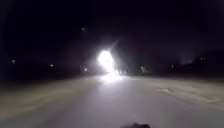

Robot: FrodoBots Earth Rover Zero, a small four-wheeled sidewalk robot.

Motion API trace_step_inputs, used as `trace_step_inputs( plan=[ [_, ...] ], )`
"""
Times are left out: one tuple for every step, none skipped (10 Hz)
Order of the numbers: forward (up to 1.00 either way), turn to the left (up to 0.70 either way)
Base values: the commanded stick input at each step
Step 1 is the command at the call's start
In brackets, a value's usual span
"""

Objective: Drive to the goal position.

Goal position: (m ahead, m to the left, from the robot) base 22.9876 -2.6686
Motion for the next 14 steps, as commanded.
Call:
trace_step_inputs(
  plan=[
    [1.0,0.0],
    [1.0,0.0],
    [1.0,0.0],
    [1.0,0.0],
    [1.0,0.0],
    [1.0,0.0],
    [1.0,0.0],
    [1.0,0.0],
    [1.0,0.0],
    [1.0,0.0],
    [1.0,0.0],
    [1.0,0.0],
    [1.0,0.0],
    [1.0,0.0]
  ],
)
